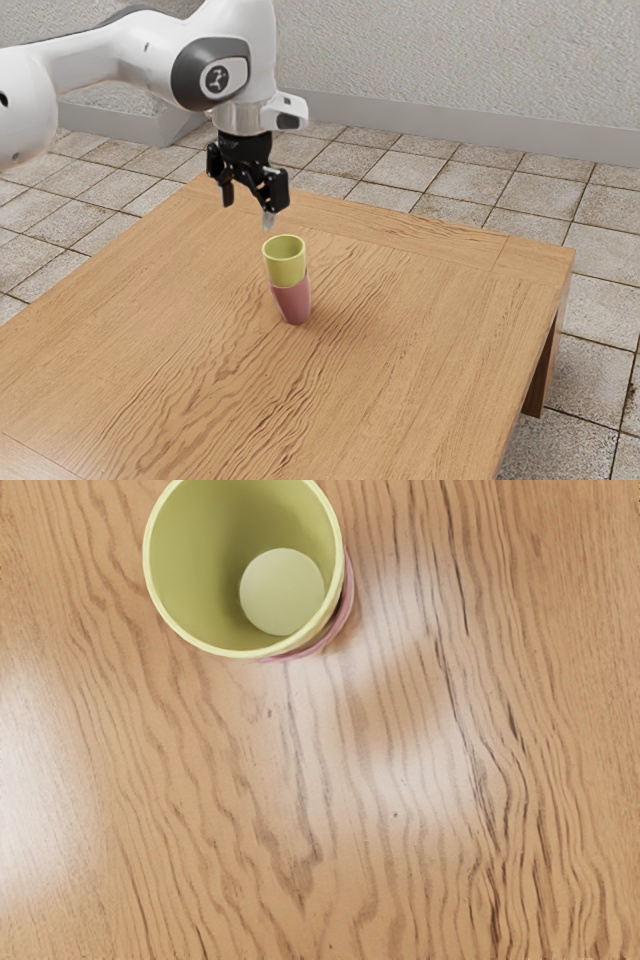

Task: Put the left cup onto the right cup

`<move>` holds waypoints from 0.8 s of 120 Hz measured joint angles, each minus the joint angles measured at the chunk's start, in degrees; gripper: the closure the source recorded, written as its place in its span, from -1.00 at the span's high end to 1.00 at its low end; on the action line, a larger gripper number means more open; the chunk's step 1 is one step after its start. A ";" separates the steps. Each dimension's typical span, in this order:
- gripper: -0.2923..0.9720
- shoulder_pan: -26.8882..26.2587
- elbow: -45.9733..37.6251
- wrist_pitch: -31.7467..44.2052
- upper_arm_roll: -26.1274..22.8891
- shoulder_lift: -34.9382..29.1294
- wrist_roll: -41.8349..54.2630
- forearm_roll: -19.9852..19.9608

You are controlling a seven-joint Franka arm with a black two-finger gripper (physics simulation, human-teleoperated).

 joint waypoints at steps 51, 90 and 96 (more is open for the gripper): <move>0.54 -2.52 -3.63 -1.73 3.47 -5.63 0.01 -0.70; 0.54 -2.45 -4.18 -2.59 4.41 -7.28 -0.20 -2.33; 0.54 -2.35 -4.14 -2.74 4.43 -7.32 -0.28 -2.41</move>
